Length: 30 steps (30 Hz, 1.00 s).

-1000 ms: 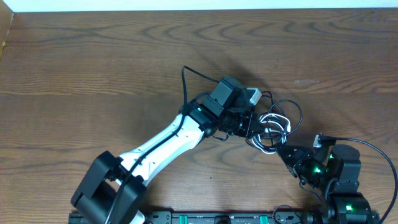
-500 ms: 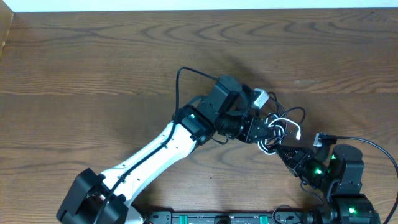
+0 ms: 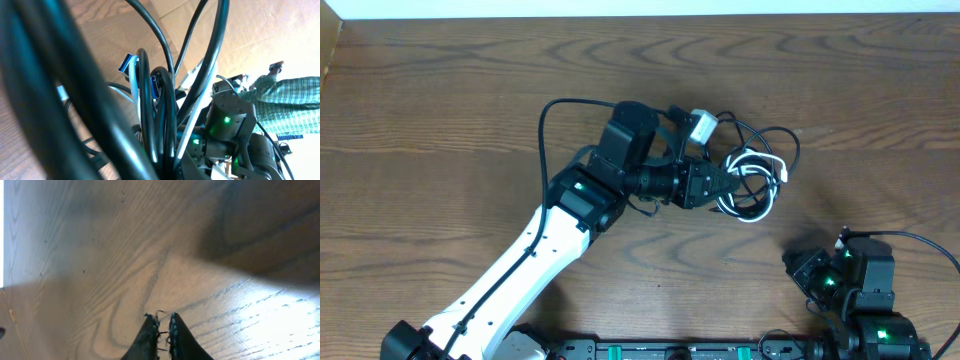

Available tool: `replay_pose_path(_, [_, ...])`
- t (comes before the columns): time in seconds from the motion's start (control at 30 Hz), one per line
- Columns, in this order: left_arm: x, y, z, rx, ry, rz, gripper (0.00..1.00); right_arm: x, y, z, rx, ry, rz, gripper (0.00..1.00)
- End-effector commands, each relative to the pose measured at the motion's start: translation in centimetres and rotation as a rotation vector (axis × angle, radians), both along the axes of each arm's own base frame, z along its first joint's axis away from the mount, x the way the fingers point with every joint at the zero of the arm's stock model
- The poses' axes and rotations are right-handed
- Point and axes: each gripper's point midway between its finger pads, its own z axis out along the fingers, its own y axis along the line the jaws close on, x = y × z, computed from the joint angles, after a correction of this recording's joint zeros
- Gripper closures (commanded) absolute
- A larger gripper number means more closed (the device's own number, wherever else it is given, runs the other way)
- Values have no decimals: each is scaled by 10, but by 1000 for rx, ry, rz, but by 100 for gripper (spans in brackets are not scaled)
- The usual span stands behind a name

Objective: Untangle cables

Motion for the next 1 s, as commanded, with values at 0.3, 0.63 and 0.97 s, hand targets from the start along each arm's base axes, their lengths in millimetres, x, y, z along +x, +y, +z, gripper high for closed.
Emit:
replay_pose_path(0.3, [11,22,-31,226,-314,-28,92,-12,87,76,141,-530,759,76])
replay_pose_path(0.63, [7,26,-43,276,-263,-16,92,-17,109,145,265,-849,937,65])
replay_pose_path(0.97, [-4,12,-58,294,-238,-71,92,27,89,168,342,-759,577,57])
